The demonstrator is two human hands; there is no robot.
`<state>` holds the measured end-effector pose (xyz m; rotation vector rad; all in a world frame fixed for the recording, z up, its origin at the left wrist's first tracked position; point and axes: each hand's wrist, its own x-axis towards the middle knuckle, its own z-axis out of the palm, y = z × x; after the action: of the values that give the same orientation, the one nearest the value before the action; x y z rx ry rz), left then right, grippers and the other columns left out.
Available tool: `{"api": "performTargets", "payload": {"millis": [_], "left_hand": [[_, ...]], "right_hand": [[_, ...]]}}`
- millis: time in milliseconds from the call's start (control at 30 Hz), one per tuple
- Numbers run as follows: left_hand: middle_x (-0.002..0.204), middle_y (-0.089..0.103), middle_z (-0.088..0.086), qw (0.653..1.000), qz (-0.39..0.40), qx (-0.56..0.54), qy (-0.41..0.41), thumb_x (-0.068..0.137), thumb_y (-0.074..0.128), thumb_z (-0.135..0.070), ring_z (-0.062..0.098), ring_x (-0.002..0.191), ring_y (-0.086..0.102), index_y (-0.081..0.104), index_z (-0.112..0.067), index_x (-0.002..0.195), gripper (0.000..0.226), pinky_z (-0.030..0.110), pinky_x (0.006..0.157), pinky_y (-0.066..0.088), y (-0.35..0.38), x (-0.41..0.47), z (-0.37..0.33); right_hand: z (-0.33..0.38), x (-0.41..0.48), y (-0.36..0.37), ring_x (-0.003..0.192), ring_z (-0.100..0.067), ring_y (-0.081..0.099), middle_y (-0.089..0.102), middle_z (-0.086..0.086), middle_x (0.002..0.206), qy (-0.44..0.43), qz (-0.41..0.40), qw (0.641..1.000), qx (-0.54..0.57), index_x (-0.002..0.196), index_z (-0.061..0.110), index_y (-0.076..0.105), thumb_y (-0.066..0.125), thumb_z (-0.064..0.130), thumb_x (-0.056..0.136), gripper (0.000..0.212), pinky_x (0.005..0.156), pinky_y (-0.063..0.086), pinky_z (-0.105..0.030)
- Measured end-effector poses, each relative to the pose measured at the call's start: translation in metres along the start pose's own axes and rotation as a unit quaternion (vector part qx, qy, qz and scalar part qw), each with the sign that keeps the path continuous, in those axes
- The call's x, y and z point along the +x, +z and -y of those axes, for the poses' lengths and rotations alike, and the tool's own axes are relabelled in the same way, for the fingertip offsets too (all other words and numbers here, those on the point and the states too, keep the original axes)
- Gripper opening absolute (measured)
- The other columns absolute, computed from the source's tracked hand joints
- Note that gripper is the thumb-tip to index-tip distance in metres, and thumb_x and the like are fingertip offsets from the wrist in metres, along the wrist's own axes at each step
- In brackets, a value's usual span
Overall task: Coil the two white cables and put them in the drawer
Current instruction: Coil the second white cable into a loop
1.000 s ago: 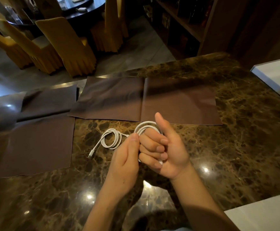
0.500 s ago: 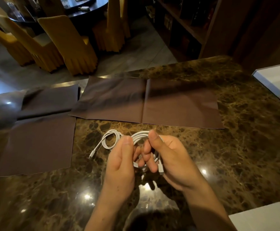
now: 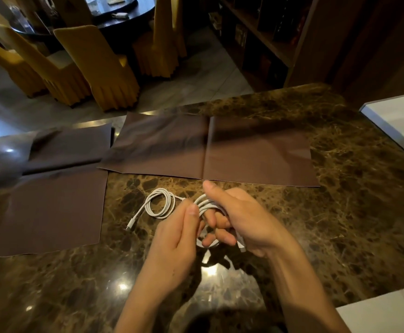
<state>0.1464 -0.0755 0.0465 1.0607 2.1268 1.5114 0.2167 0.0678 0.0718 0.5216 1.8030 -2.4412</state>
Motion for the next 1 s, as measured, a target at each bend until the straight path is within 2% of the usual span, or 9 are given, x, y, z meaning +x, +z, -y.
{"api": "performTargets", "payload": {"millis": [100,200,300,400,533,633,733,867,1000], "left_hand": [[0.073,0.057,0.001,1.0,0.006,0.014,0.01,0.102,0.033,-0.04,0.013,0.059,0.051,0.054,-0.016,0.078,0.04,0.027,0.055,0.044,-0.006,-0.001,0.003],[0.074,0.057,0.001,0.999,0.001,0.034,0.018,0.103,0.033,-0.04,0.015,0.06,0.052,0.054,-0.015,0.08,0.04,0.027,0.054,0.044,-0.008,0.0,0.003],[0.072,0.057,-0.005,0.999,-0.022,0.04,0.009,0.105,0.035,-0.036,0.009,0.059,0.052,0.051,-0.019,0.078,0.036,0.016,0.054,0.04,-0.004,0.005,0.003],[0.069,0.056,-0.013,0.999,-0.039,0.003,-0.002,0.105,0.038,-0.035,0.004,0.059,0.049,0.052,-0.026,0.076,0.033,0.017,0.055,0.04,-0.002,0.01,0.003],[0.071,0.063,-0.012,0.996,0.035,-0.074,-0.022,0.108,0.041,-0.021,0.004,0.067,0.058,0.069,-0.026,0.089,0.035,0.019,0.069,0.046,-0.023,0.009,0.008],[0.091,0.072,-0.011,0.996,0.083,-0.015,-0.029,0.106,0.047,-0.017,0.012,0.089,0.066,0.075,-0.025,0.111,0.029,0.03,0.083,0.051,-0.036,0.004,0.021],[0.1,0.075,-0.006,0.993,0.113,0.028,-0.033,0.102,0.057,-0.022,0.02,0.098,0.068,0.075,-0.029,0.116,0.024,0.04,0.089,0.055,-0.032,0.005,0.023],[0.093,0.079,0.004,0.993,-0.003,-0.093,-0.076,0.101,0.057,-0.011,0.016,0.086,0.074,0.079,-0.014,0.106,0.022,0.03,0.078,0.06,-0.019,0.011,0.011],[0.086,0.076,0.009,0.935,-0.036,-0.306,-0.175,0.098,0.054,-0.017,0.016,0.078,0.072,0.076,-0.004,0.102,0.026,0.024,0.07,0.06,-0.015,0.014,0.006]], "right_hand": [[-0.007,-0.001,-0.003,0.043,-0.012,0.048,0.041,-0.005,0.055,0.003,0.042,0.998,0.047,0.083,-0.006,0.067,0.044,0.027,0.108,0.048,0.073,0.063,-0.036],[-0.011,0.0,-0.004,0.045,-0.009,0.041,0.04,-0.003,0.059,-0.004,0.061,0.994,0.093,0.084,-0.001,0.069,0.043,0.025,0.107,0.044,0.069,0.061,-0.032],[-0.014,0.005,0.007,0.041,-0.006,0.034,0.038,0.004,0.053,-0.014,-0.009,0.994,0.108,0.075,0.006,0.065,0.046,0.03,0.106,0.043,0.054,0.051,-0.026],[-0.02,0.011,0.018,0.038,-0.008,0.03,0.037,0.007,0.045,-0.037,-0.088,0.989,0.117,0.065,0.011,0.055,0.049,0.035,0.104,0.047,0.041,0.034,-0.022],[-0.018,0.013,0.011,0.037,-0.009,0.023,0.03,0.0,0.049,-0.051,-0.123,0.974,0.183,0.06,0.013,0.055,0.052,0.037,0.103,0.05,0.04,0.018,-0.025],[-0.012,0.009,0.005,0.036,-0.007,0.021,0.027,0.001,0.05,-0.055,-0.126,0.971,0.197,0.062,0.01,0.052,0.05,0.036,0.104,0.049,0.042,0.013,-0.028],[-0.012,0.009,0.01,0.036,-0.007,0.022,0.028,0.002,0.049,-0.048,-0.11,0.975,0.187,0.063,0.009,0.052,0.049,0.036,0.105,0.049,0.04,0.015,-0.025],[-0.015,0.011,0.016,0.041,-0.011,0.022,0.034,0.001,0.049,-0.056,-0.117,0.983,0.132,0.064,0.01,0.053,0.046,0.038,0.106,0.051,0.04,0.02,-0.024],[-0.019,0.014,0.012,0.044,-0.014,0.025,0.036,-0.003,0.055,-0.066,-0.153,0.984,0.068,0.066,0.013,0.056,0.046,0.042,0.106,0.05,0.041,0.024,-0.026]]}}
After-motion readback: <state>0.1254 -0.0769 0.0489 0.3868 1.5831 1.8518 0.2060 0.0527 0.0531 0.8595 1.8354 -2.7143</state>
